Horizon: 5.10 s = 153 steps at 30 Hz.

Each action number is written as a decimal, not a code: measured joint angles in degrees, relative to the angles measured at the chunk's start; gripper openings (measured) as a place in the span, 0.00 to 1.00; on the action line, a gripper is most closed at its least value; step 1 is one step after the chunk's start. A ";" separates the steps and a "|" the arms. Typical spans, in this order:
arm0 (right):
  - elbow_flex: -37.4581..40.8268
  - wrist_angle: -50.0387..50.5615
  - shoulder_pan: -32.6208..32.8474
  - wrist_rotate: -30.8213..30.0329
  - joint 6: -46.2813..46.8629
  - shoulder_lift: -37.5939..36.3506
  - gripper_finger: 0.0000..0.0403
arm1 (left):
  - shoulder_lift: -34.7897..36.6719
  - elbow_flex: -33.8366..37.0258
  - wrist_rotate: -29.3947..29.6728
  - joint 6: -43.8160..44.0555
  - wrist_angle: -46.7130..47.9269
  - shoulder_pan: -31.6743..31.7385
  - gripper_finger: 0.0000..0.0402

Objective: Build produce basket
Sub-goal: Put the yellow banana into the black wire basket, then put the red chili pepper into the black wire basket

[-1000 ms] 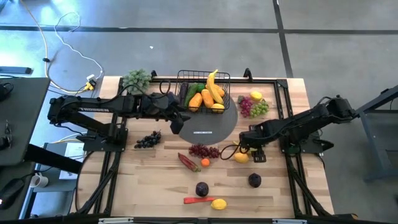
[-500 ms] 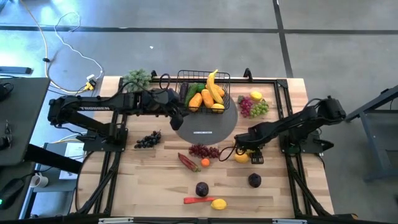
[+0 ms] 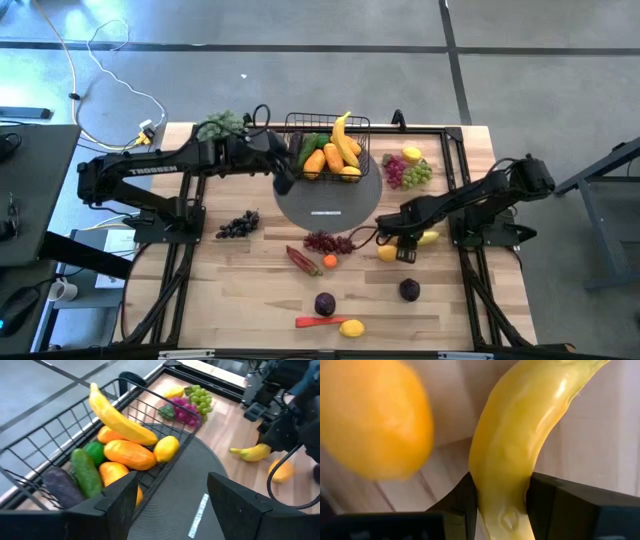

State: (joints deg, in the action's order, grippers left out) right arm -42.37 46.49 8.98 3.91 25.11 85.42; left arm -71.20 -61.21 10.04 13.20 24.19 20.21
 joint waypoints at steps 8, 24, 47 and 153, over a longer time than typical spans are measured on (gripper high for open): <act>0.00 -1.20 -2.87 -4.22 14.10 -3.86 0.24 | 0.00 0.00 -0.02 -3.90 -0.03 4.15 0.57; -0.31 -17.53 -9.78 -16.60 30.99 -15.72 0.24 | 0.00 0.00 0.87 -12.45 -2.08 13.40 0.57; -18.18 -21.37 -21.10 -42.42 28.42 -15.67 0.24 | 0.00 0.01 0.70 -13.92 -3.02 19.69 0.57; -17.99 -19.29 -15.56 -30.91 19.39 -16.54 0.56 | -1.55 0.05 -8.45 -15.51 3.56 -17.85 0.57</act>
State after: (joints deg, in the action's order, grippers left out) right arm -60.36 27.21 -6.58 -27.00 44.49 68.88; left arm -72.75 -61.16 1.59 -2.32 27.74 2.36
